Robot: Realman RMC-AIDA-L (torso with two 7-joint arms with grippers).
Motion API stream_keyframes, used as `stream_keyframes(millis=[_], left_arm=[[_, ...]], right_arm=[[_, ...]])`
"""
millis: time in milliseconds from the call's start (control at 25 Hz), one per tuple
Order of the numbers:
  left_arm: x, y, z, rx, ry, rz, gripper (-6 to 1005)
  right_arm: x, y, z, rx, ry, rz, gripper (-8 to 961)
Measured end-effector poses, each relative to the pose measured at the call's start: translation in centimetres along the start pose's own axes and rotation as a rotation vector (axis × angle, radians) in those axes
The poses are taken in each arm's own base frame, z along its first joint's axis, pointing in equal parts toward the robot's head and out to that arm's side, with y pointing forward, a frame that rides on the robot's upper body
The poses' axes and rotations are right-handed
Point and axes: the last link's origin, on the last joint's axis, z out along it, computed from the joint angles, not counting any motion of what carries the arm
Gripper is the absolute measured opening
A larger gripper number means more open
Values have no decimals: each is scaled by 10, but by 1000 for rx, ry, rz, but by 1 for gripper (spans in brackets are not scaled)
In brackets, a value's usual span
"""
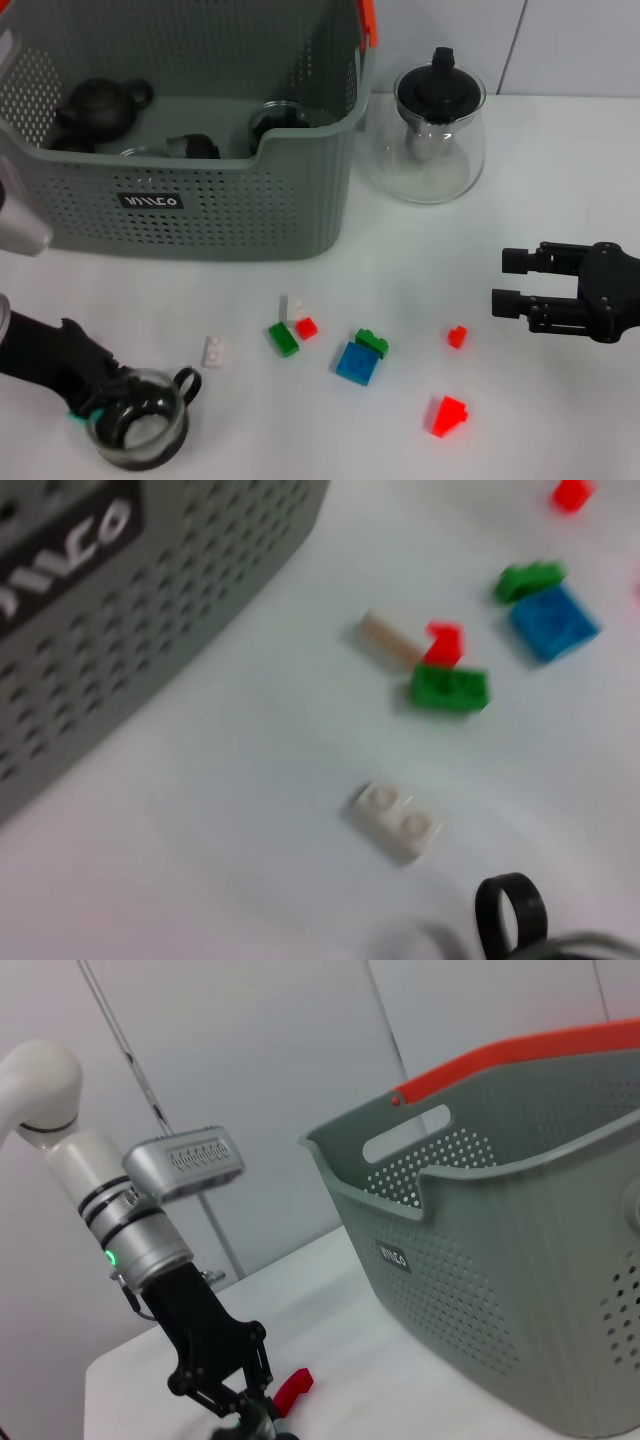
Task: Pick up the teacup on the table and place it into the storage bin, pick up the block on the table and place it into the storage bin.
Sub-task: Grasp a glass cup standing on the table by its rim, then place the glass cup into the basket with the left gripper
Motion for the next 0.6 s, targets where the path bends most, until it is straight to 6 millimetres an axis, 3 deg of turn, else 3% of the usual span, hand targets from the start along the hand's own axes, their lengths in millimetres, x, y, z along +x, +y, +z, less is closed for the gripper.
stream_keyframes(millis=[160,360,600], left_arm=[[5,1,-15,-44,69,-18,120],[9,-5,-37,-156,233,-83,55],[22,-17,-62,-348,615,-133,55]], right_arm=[[0,0,-1,2,-2,1,731],[1,0,-1,3,-3,1,731],[1,0,-1,1,-4,-8,731]])
